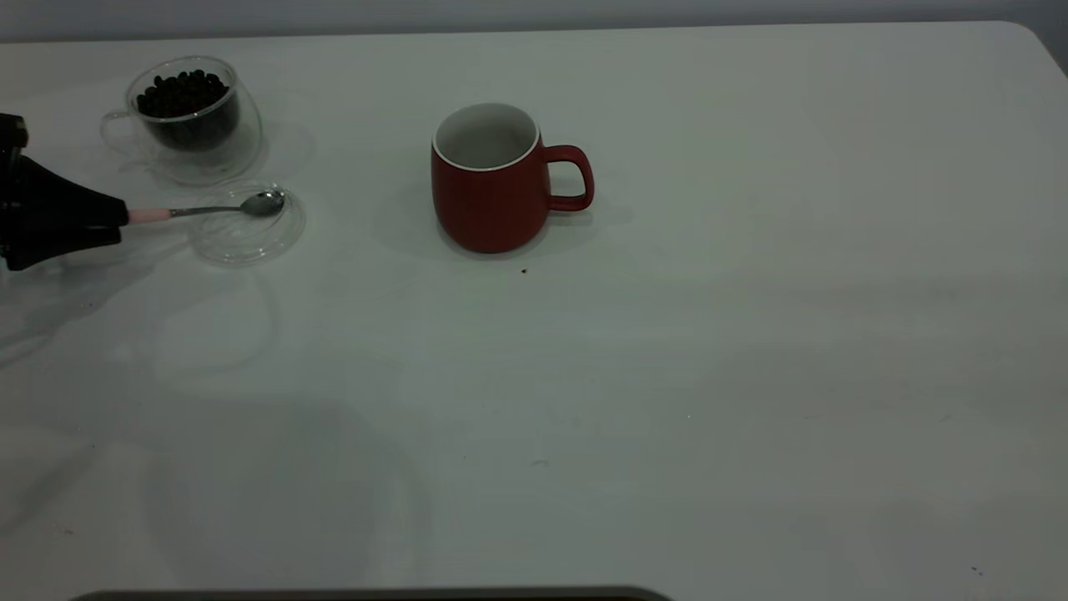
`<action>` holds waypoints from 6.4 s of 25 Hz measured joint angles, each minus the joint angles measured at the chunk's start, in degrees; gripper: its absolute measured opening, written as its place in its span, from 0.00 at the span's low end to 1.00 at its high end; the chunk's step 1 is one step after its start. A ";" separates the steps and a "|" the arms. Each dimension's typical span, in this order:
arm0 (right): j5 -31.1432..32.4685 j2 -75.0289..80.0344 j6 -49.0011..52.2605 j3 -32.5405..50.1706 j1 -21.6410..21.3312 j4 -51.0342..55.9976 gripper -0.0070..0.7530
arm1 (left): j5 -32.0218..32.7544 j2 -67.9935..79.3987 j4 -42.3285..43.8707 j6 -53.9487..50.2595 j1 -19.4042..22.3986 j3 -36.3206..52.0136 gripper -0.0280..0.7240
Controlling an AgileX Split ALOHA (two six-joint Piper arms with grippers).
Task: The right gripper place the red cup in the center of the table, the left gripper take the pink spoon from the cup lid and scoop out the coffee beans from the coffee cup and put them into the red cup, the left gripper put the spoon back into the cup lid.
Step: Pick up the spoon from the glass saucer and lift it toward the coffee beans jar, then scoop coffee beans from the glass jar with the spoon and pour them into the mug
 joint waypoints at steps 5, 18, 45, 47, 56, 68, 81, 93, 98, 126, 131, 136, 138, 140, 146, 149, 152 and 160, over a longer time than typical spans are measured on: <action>0.00 0.00 0.00 0.00 0.00 0.00 0.71 | 0.97 -1.79 5.83 -2.83 1.08 0.00 0.22; 0.00 0.00 0.00 0.00 0.00 0.00 0.71 | 12.58 -8.77 12.69 -5.51 1.62 0.00 0.21; 0.00 0.00 0.00 0.00 0.00 0.00 0.71 | 17.52 -2.61 16.74 -13.91 8.73 -24.56 0.21; 0.00 0.00 0.00 0.00 0.00 0.00 0.71 | 17.35 -0.91 16.75 -14.08 7.06 -26.69 0.21; 0.00 0.00 0.00 0.00 0.00 0.00 0.71 | 12.07 3.22 16.93 -13.89 2.79 -30.65 0.21; 0.06 0.00 0.00 0.00 0.00 0.00 0.71 | 15.61 6.75 16.57 -19.61 2.79 -31.04 0.21; 0.06 0.00 0.00 0.00 0.00 0.00 0.71 | 15.93 6.87 15.31 -25.88 2.79 -31.10 0.21; 0.06 0.00 0.00 0.00 0.00 0.00 0.71 | 16.99 6.87 12.13 -30.35 4.92 -31.10 0.21; 0.06 0.00 0.00 0.00 0.00 0.00 0.71 | 19.00 6.87 12.06 -31.10 4.99 -31.10 0.21; 0.06 0.00 0.00 0.00 0.00 0.00 0.71 | 20.16 6.87 8.93 -32.77 -2.13 -31.10 0.21; 0.06 0.00 0.00 0.00 0.00 0.00 0.71 | 20.16 6.87 9.19 -33.00 -5.03 -31.10 0.21; 0.06 0.00 0.00 0.00 0.00 0.00 0.71 | 20.16 6.87 9.35 -33.96 -9.05 -31.10 0.21; 0.06 0.00 0.00 0.00 0.00 0.00 0.71 | 20.16 6.87 9.35 -34.90 -10.63 -31.10 0.21; 0.06 0.00 0.00 0.00 0.00 0.00 0.71 | 20.16 6.87 9.35 -35.84 -11.82 -31.10 0.21; 0.07 0.00 0.00 0.00 0.00 0.00 0.71 | 20.16 6.81 9.59 -36.40 -13.86 -31.10 0.21; 0.07 0.00 0.00 0.00 0.00 0.00 0.71 | 20.16 5.91 9.94 -36.40 -14.50 -31.10 0.21; 0.07 0.00 0.00 0.00 0.00 0.00 0.71 | 20.16 4.01 9.94 -36.40 -15.02 -31.10 0.21; 0.07 0.00 0.00 0.00 0.00 0.00 0.71 | 20.42 3.20 12.66 -36.63 -17.98 -31.28 0.21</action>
